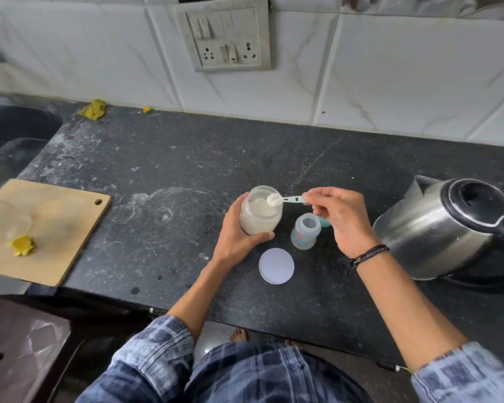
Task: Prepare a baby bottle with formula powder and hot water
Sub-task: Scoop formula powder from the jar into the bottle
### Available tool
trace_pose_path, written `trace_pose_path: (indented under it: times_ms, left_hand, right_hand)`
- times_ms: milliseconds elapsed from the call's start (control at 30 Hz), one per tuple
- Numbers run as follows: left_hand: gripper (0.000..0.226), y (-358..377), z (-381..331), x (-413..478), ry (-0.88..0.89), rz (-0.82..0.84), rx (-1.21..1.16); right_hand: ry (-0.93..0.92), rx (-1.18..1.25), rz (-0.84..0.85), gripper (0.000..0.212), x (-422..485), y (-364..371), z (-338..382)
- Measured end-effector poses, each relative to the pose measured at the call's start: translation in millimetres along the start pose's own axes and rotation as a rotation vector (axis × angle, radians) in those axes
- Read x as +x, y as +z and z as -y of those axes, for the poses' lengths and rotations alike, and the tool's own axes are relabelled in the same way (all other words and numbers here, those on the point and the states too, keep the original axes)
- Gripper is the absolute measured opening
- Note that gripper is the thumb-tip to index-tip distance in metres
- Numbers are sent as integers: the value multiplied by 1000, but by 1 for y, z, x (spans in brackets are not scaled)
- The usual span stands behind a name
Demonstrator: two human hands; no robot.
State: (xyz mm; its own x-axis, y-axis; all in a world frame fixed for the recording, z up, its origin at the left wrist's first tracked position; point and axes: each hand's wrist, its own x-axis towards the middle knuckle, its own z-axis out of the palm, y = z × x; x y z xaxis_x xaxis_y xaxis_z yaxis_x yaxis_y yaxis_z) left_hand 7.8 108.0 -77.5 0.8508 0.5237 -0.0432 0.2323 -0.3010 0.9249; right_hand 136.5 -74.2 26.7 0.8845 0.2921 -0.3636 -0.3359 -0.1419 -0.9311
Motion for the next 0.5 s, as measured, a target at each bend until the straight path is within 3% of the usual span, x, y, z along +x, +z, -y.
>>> trace_pose_path:
  times_ms: [500]
  left_hand:
    - [99,9,1,4,-100,31,-96]
  right_hand:
    - [197,379,-69,7,-12,-42,-18]
